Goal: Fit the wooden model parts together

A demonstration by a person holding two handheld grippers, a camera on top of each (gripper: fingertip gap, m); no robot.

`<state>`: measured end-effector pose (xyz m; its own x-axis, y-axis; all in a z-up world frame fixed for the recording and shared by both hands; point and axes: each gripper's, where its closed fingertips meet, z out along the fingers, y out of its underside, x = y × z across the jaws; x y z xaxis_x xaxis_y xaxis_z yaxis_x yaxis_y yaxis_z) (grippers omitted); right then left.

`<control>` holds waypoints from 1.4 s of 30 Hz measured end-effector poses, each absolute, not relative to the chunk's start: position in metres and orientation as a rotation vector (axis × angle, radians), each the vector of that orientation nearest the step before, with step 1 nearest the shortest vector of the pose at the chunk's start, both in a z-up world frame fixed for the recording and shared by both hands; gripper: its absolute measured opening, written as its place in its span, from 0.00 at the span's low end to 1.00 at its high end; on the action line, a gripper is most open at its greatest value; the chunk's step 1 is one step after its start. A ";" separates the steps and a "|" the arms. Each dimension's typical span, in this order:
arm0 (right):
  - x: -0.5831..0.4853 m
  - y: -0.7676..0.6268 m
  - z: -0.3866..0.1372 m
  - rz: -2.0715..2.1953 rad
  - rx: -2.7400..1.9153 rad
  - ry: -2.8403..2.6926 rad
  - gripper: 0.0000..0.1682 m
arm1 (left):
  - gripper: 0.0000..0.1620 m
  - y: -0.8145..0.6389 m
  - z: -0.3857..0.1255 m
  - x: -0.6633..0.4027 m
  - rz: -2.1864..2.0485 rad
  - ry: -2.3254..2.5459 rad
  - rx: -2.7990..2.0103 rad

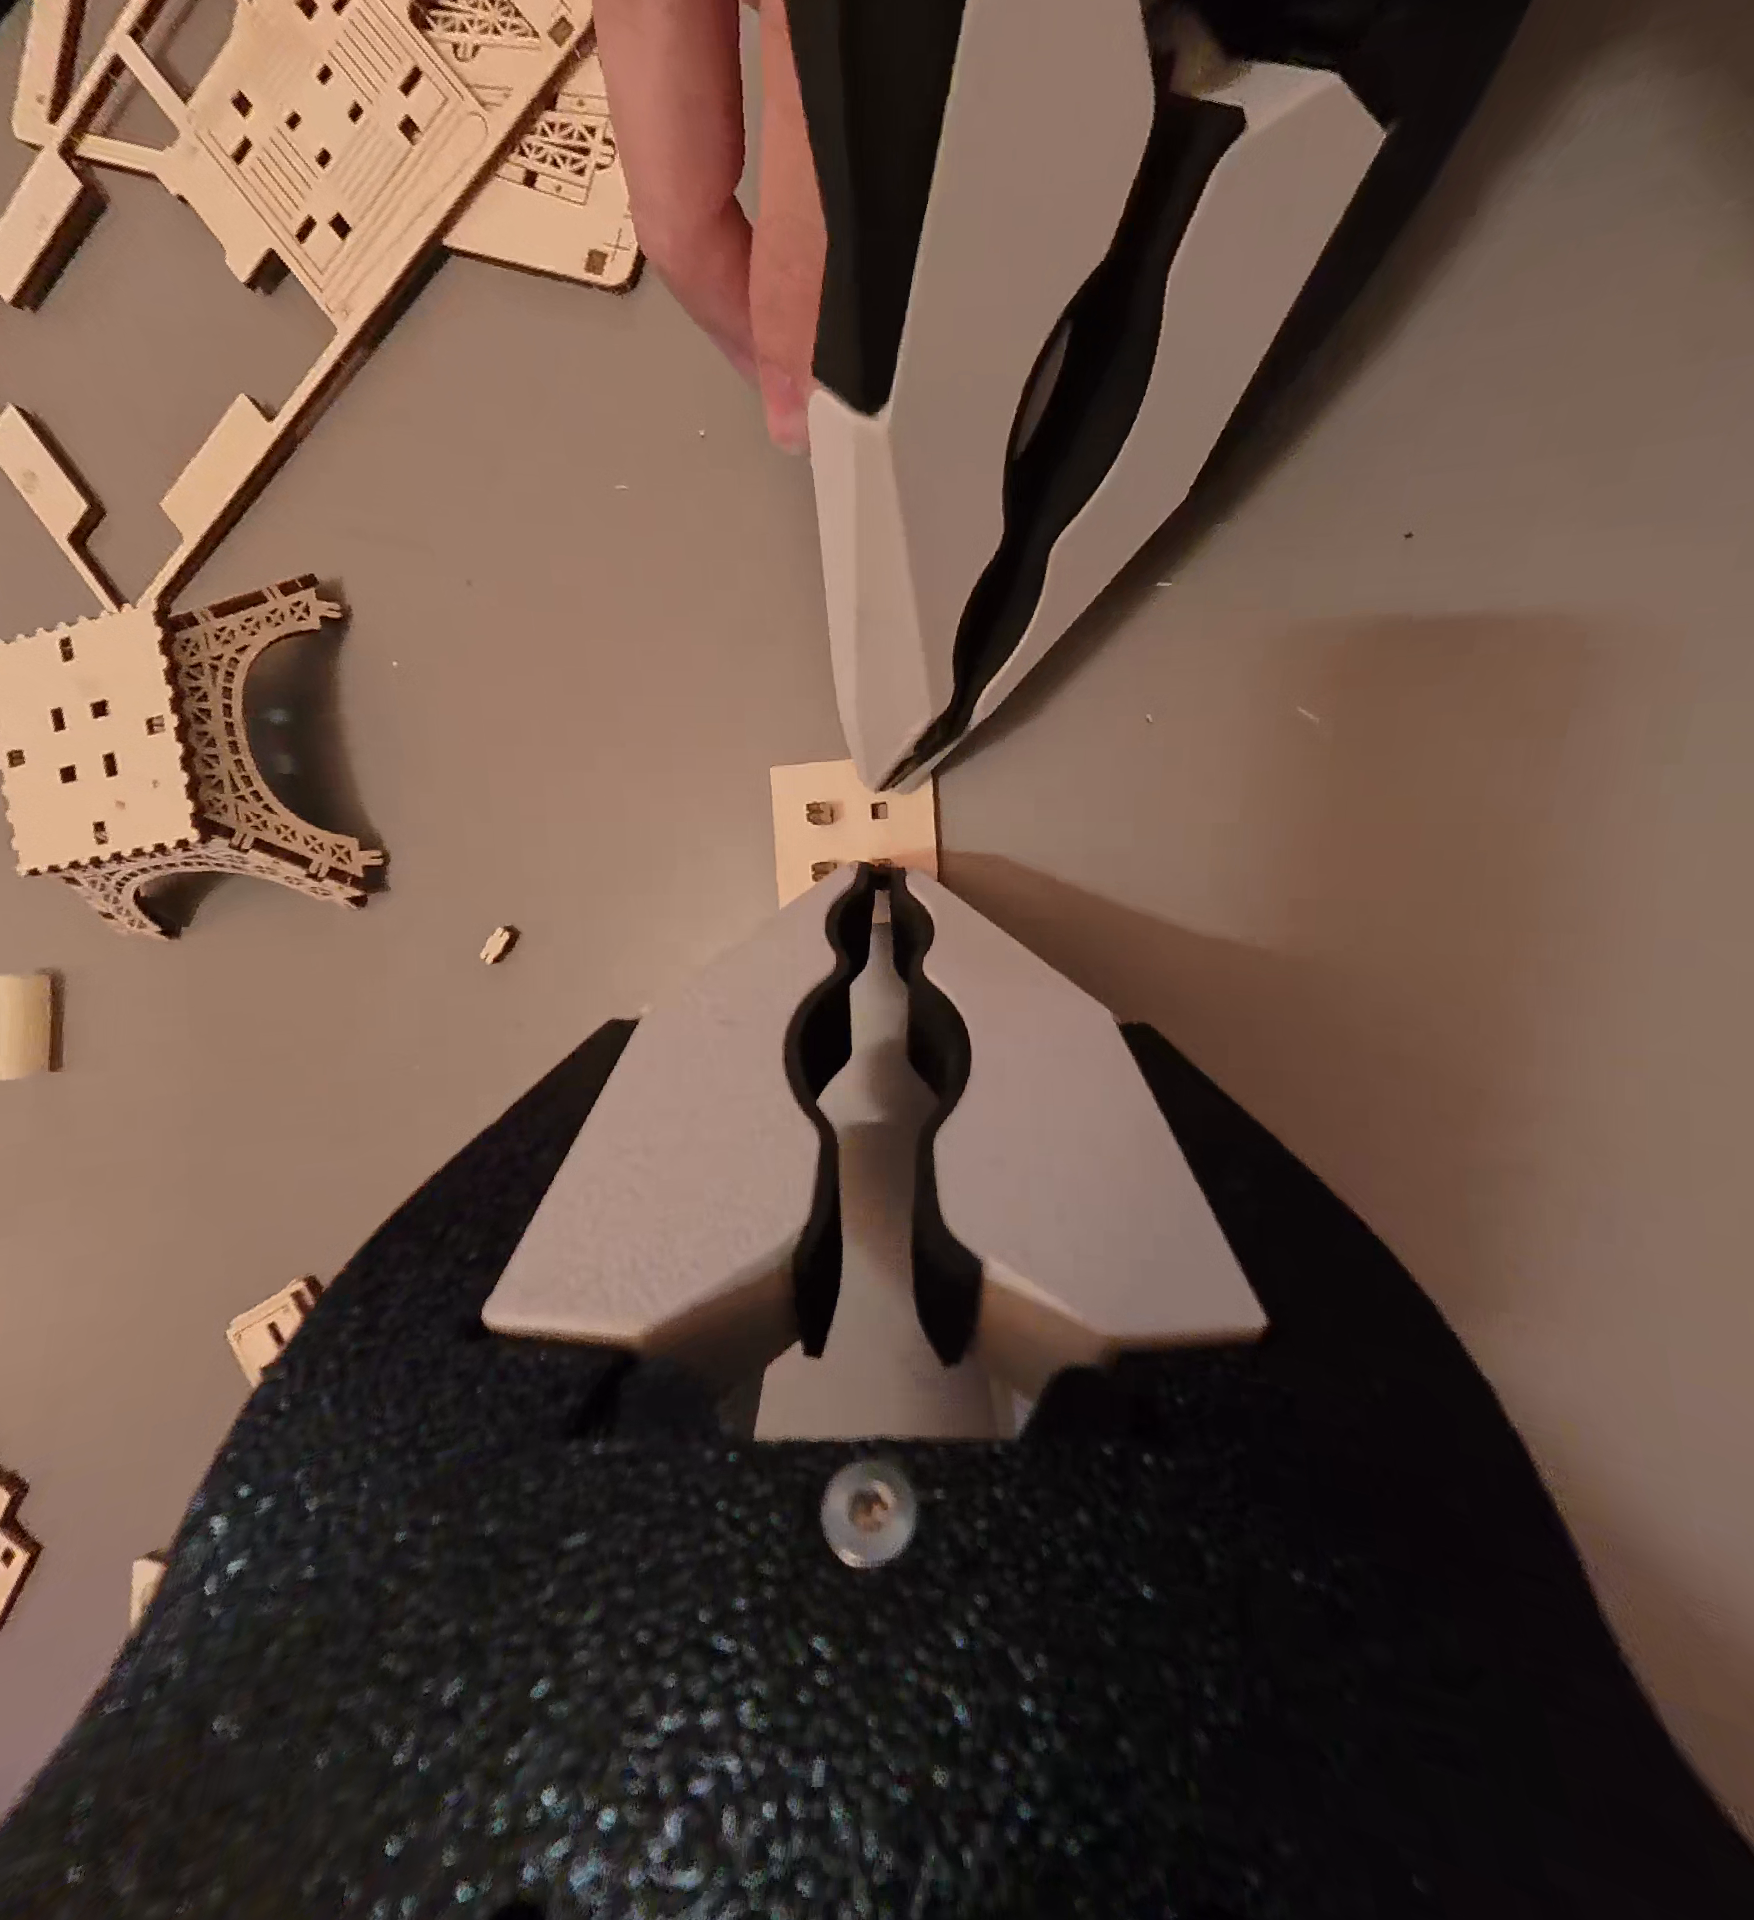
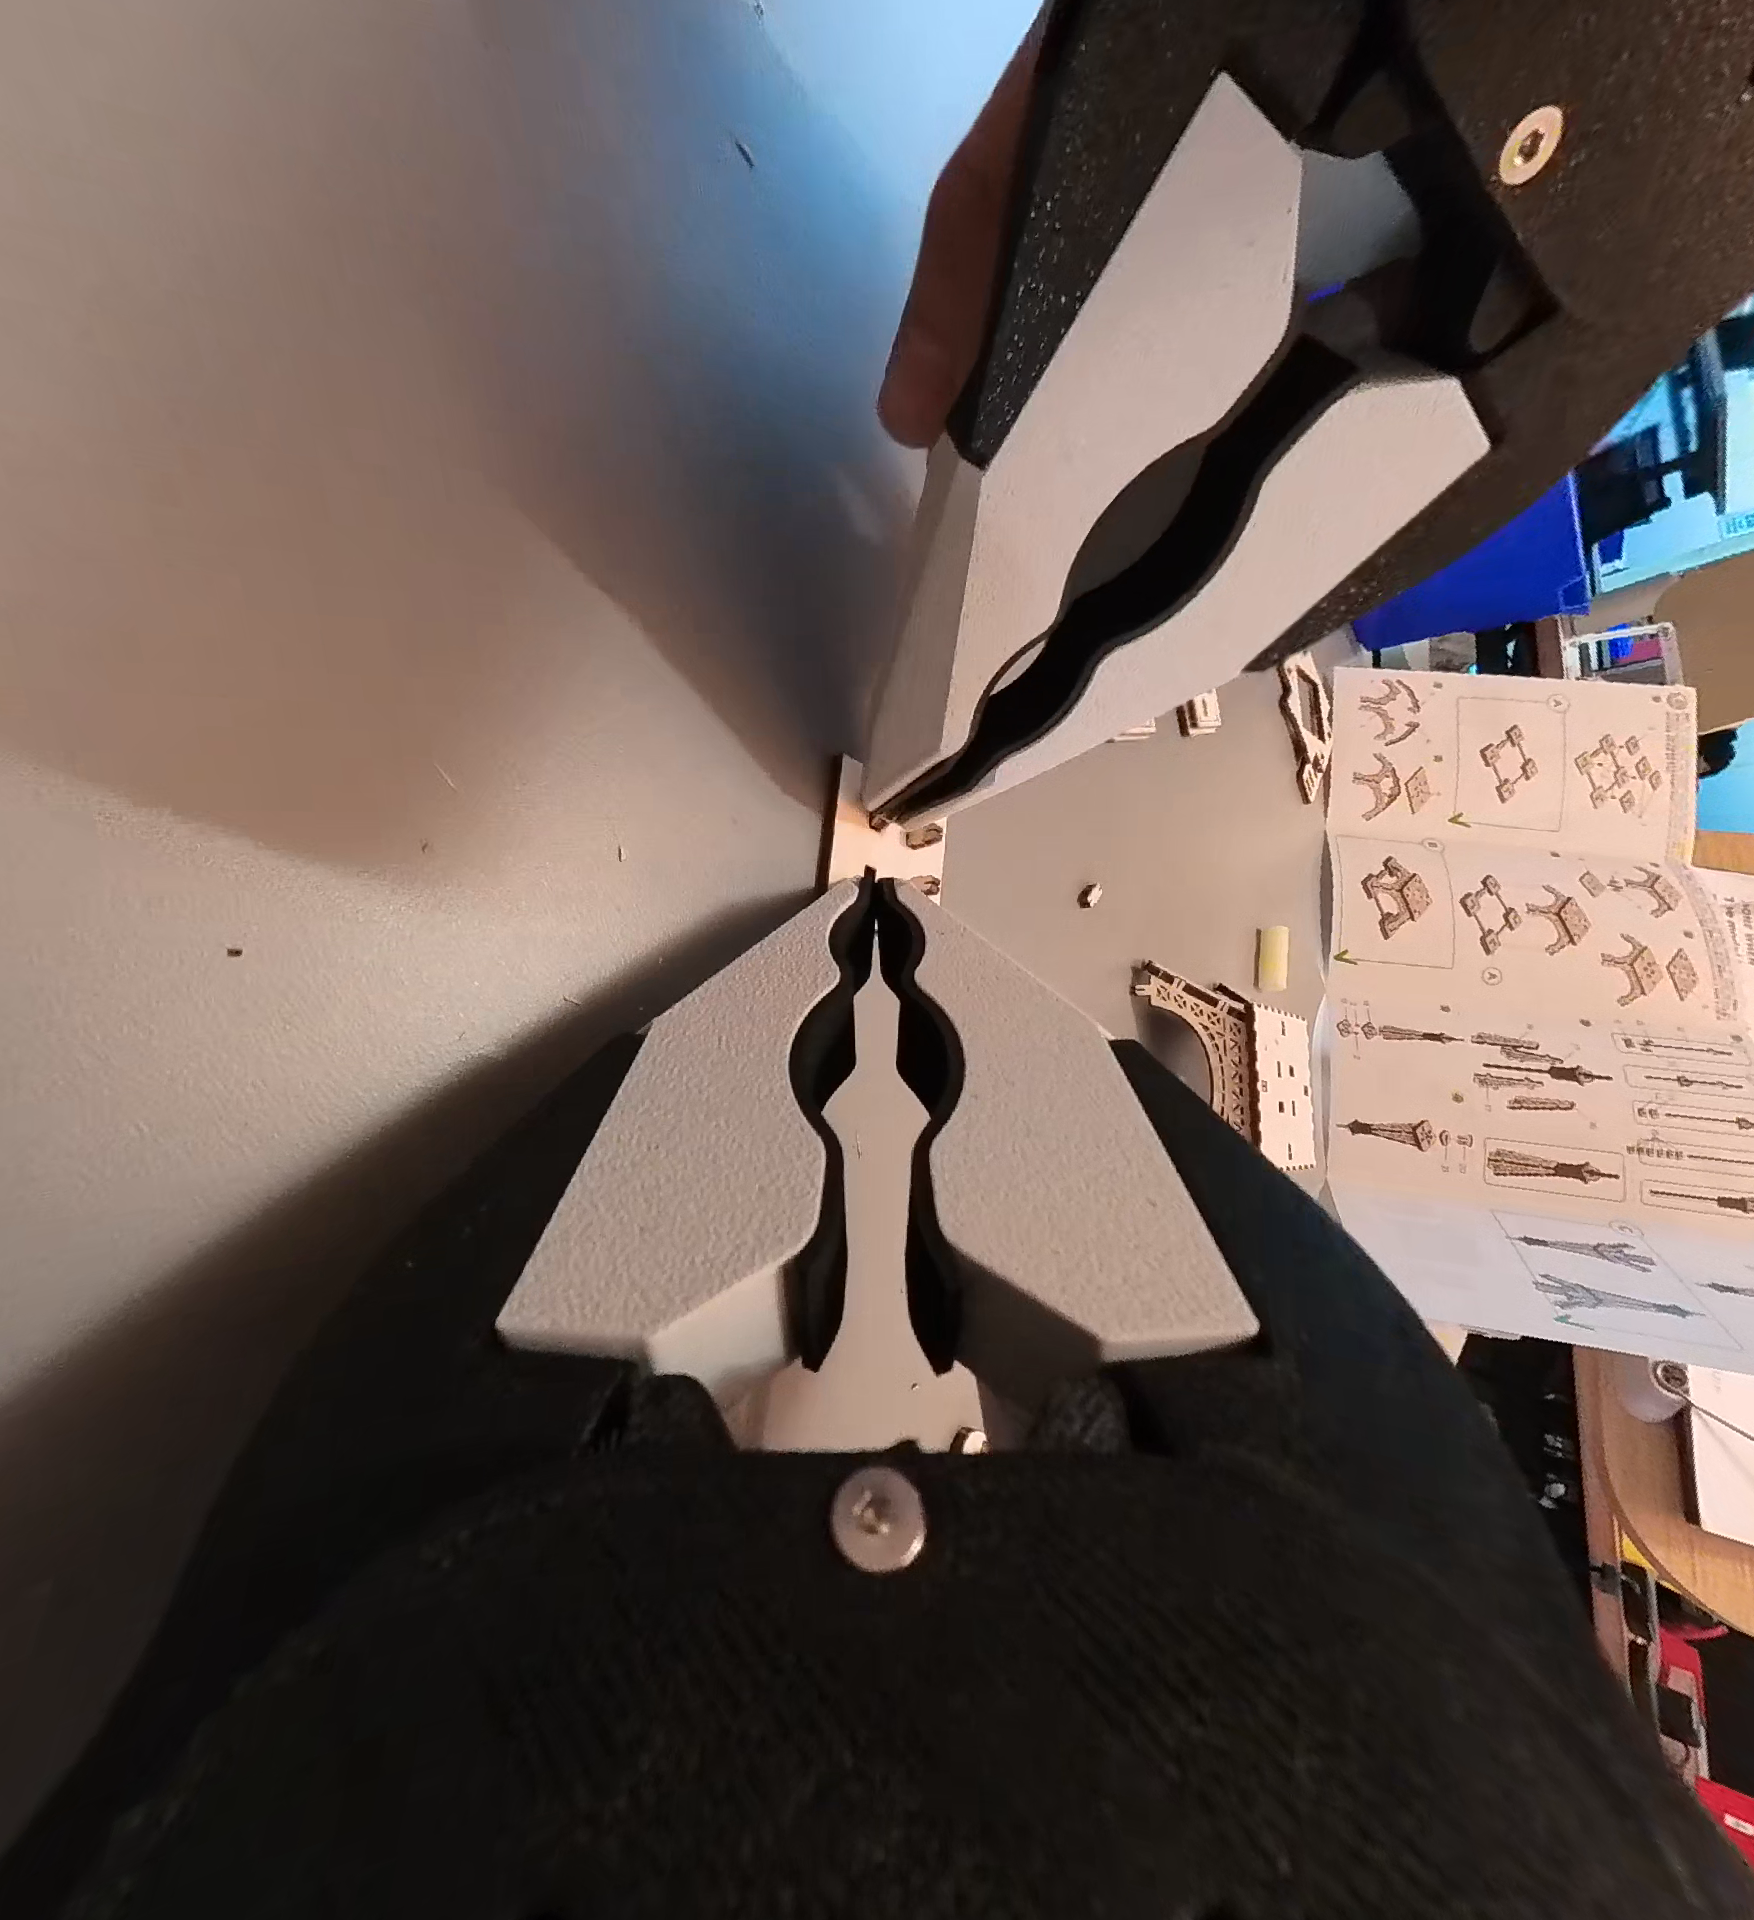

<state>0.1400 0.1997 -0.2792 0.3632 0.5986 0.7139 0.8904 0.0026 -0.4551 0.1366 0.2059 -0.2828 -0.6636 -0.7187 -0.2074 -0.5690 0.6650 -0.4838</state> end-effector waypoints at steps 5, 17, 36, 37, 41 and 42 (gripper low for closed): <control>0.140 0.199 -0.279 -0.384 -1.695 -1.329 0.00 | 0.00 0.206 -0.283 0.137 -0.577 2.490 -1.039; 0.140 0.199 -0.279 -0.384 -1.702 -1.326 0.00 | 0.00 0.207 -0.284 0.135 -0.362 2.673 -1.207; 0.140 0.199 -0.279 -0.403 -1.702 -1.337 0.00 | 0.00 0.207 -0.285 0.131 -0.007 2.741 -1.488; 0.140 0.199 -0.279 -0.406 -1.701 -1.339 0.00 | 0.00 0.207 -0.285 0.131 0.006 2.749 -1.493; 0.141 0.199 -0.279 -0.411 -1.700 -1.341 0.00 | 0.00 0.208 -0.286 0.131 0.057 2.775 -1.493; 0.141 0.199 -0.279 -0.411 -1.700 -1.340 0.00 | 0.00 0.208 -0.286 0.131 0.071 2.783 -1.492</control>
